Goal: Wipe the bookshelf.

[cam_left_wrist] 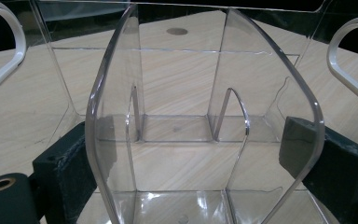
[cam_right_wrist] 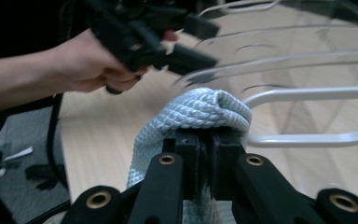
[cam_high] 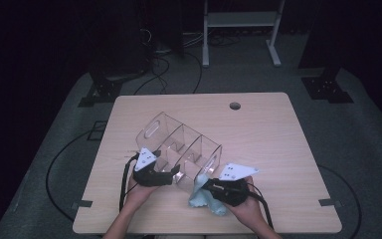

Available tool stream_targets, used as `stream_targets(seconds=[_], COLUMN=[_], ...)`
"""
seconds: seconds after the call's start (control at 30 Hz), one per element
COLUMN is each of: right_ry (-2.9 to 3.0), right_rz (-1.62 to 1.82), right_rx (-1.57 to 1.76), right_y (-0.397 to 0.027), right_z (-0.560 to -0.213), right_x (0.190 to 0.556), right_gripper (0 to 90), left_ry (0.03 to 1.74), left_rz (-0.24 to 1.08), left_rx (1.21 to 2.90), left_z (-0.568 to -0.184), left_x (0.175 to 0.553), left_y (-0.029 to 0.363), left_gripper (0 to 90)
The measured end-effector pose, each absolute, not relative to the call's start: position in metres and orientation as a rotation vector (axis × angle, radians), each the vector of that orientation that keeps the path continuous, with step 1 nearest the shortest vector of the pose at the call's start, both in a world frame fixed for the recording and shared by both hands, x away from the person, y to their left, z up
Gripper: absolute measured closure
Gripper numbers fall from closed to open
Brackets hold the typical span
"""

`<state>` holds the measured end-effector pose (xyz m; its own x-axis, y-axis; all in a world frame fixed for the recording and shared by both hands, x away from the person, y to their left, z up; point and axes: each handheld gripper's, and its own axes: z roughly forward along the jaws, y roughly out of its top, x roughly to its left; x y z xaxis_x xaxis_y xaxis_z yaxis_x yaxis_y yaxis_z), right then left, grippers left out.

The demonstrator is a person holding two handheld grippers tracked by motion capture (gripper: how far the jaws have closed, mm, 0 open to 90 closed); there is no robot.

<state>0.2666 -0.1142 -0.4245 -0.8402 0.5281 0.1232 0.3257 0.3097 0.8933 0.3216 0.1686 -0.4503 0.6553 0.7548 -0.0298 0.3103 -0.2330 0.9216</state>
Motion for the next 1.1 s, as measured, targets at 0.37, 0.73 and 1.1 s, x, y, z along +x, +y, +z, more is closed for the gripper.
stream_targets(seconds=[0.37,0.73,1.1], right_ry=[2.355,2.278,2.212], right_rz=[1.547,1.575,1.546], right_rx=[0.748,0.880,0.910], right_y=[-0.110,-0.135,-0.152], right_z=[-0.412,-0.407,-0.404], right_x=[0.256,0.277,0.287], right_gripper=[83.9,83.9,83.8], left_ry=[0.843,0.812,0.777], left_rz=[0.527,0.520,0.502], left_rx=[1.831,1.839,1.852], left_z=[-0.450,-0.450,-0.450], left_x=[0.320,0.319,0.318], left_y=[0.166,0.166,0.166], left_gripper=[6.4,6.7,6.9])
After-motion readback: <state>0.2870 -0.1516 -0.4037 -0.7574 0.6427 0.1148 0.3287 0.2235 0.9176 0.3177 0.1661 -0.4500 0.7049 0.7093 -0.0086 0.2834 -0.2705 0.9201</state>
